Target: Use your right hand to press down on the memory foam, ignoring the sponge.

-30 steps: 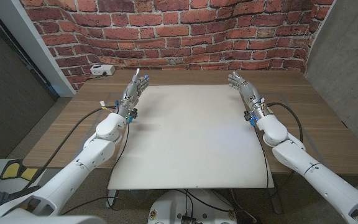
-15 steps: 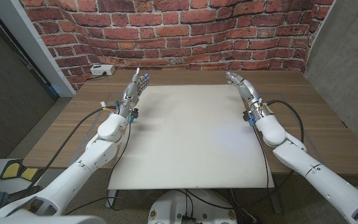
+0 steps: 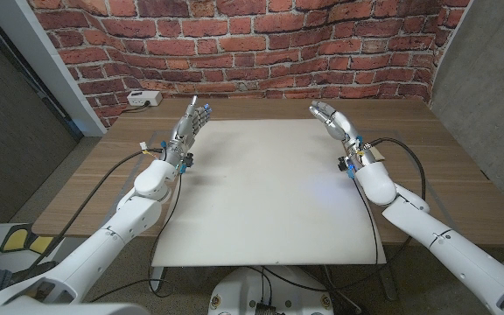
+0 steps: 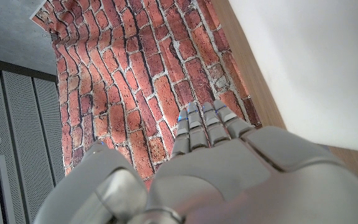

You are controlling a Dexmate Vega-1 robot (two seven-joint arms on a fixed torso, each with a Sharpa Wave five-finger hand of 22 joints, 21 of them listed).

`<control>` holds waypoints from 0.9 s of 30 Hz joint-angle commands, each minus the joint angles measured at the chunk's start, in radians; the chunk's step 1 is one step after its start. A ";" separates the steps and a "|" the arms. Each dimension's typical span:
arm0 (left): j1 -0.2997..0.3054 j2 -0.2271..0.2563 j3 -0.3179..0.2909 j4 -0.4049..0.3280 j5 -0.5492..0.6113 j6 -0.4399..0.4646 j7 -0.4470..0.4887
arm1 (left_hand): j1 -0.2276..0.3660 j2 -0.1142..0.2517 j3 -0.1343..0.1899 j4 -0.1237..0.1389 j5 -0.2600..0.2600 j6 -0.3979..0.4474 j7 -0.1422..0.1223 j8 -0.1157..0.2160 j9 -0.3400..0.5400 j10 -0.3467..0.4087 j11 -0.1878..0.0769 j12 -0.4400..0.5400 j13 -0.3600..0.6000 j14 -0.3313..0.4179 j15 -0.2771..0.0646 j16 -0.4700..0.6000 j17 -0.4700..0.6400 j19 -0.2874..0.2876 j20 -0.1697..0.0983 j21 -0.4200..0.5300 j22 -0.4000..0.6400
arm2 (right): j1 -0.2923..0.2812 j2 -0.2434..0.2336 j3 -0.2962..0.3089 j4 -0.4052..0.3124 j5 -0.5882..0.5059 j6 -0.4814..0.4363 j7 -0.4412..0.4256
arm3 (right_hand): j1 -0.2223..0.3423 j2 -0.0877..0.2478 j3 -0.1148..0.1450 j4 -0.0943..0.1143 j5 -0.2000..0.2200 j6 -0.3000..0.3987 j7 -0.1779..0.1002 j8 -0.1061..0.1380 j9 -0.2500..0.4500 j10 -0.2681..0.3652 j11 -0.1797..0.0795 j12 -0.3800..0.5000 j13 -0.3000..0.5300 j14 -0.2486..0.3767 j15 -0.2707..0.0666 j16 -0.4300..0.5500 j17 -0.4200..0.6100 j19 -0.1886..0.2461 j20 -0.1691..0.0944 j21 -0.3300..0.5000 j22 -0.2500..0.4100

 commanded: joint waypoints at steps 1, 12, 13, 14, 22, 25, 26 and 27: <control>0.001 -0.001 -0.001 0.007 -0.002 -0.017 -0.013 | 0.013 -0.001 -0.005 0.002 -0.001 0.011 0.001 0.002 0.002 0.009 -0.001 0.002 0.005 0.011 0.005 0.002 0.003 0.010 0.000 0.006 0.001 | -0.013 -0.017 -0.013 -0.042 -0.183 -0.059 -0.101 | 0.009 -0.004 0.002 -0.008 0.006 0.009 0.000 -0.003 0.004 -0.003 -0.001 -0.006 0.005 0.001 -0.006 -0.001 0.002 0.007 -0.020 -0.007 0.003; 0.008 -0.001 -0.003 -0.003 0.006 -0.026 -0.004 | 0.016 0.000 -0.009 0.001 -0.002 0.024 0.002 0.000 0.002 0.017 0.002 -0.003 0.005 0.017 0.004 -0.003 0.003 0.002 0.003 -0.004 0.001 | -0.021 -0.044 -0.025 -0.073 -0.310 -0.113 -0.168 | 0.009 -0.003 0.001 -0.008 0.007 0.013 -0.010 -0.003 0.004 0.001 -0.005 -0.005 0.005 0.004 -0.014 -0.002 0.003 0.005 -0.026 -0.015 0.003; 0.008 -0.001 -0.003 -0.004 0.007 -0.026 -0.003 | 0.016 0.000 -0.009 0.001 -0.002 0.024 0.002 0.000 0.002 0.017 0.001 -0.003 0.005 0.017 0.004 -0.003 0.003 0.002 0.002 -0.005 0.001 | -0.020 -0.047 -0.027 -0.077 -0.325 -0.121 -0.173 | 0.009 -0.003 0.001 -0.008 0.007 0.013 -0.011 -0.003 0.004 0.001 -0.007 -0.006 0.005 0.002 -0.016 -0.003 0.003 0.005 -0.027 -0.016 0.003; 0.010 -0.001 -0.003 -0.005 0.007 -0.027 -0.002 | 0.017 0.000 -0.009 0.001 -0.003 0.025 0.002 0.000 0.002 0.018 0.001 -0.003 0.005 0.017 0.004 -0.004 0.003 0.001 0.002 -0.005 0.001 | -0.020 -0.051 -0.029 -0.080 -0.336 -0.127 -0.174 | 0.008 -0.003 0.001 -0.008 0.007 0.014 -0.013 -0.003 0.004 0.000 -0.007 -0.006 0.005 0.001 -0.017 -0.003 0.003 0.005 -0.027 -0.017 0.003; 0.021 0.000 -0.005 -0.010 0.003 -0.025 0.003 | 0.018 0.001 -0.011 0.001 -0.003 0.026 0.001 -0.002 0.002 0.019 0.000 -0.006 0.005 0.016 0.004 -0.006 0.003 -0.002 0.005 -0.009 0.001 | -0.017 -0.065 -0.045 -0.100 -0.406 -0.178 -0.198 | 0.003 0.000 -0.001 -0.006 0.009 0.015 -0.049 -0.005 0.004 -0.003 -0.019 -0.008 0.006 0.004 -0.017 -0.003 0.005 -0.007 -0.013 -0.029 0.004; 0.024 0.000 -0.007 -0.010 0.004 -0.028 0.006 | 0.018 0.001 -0.011 0.001 -0.003 0.026 0.001 -0.004 0.002 0.017 -0.001 -0.007 0.005 0.015 0.003 -0.007 0.003 -0.002 0.006 -0.010 0.001 | -0.013 -0.073 -0.053 -0.107 -0.435 -0.198 -0.202 | 0.002 0.002 -0.001 -0.005 0.009 0.014 -0.058 -0.006 0.004 -0.005 -0.022 -0.009 0.006 0.009 -0.016 -0.002 0.005 -0.005 -0.012 -0.030 0.005; 0.025 0.000 -0.008 -0.010 0.004 -0.029 0.007 | 0.018 0.001 -0.011 0.001 -0.003 0.026 0.001 -0.004 0.002 0.017 -0.003 -0.008 0.005 0.016 0.004 -0.008 0.003 -0.002 0.007 -0.010 0.001 | -0.012 -0.075 -0.056 -0.110 -0.446 -0.207 -0.203 | 0.001 0.003 -0.001 -0.005 0.009 0.011 -0.062 -0.007 0.004 -0.006 -0.023 -0.010 0.006 0.011 -0.016 -0.001 0.005 -0.005 -0.012 -0.031 0.005; 0.025 0.000 -0.008 -0.009 0.005 -0.030 0.008 | 0.018 0.001 -0.011 0.001 -0.003 0.026 0.000 -0.004 0.003 0.017 -0.003 -0.008 0.005 0.016 0.004 -0.008 0.003 -0.002 0.007 -0.010 0.001 | -0.011 -0.078 -0.058 -0.115 -0.457 -0.218 -0.200 | 0.001 0.004 -0.001 -0.005 0.009 0.010 -0.065 -0.008 0.004 -0.008 -0.027 -0.011 0.006 0.011 -0.015 -0.001 0.006 -0.005 -0.011 -0.031 0.005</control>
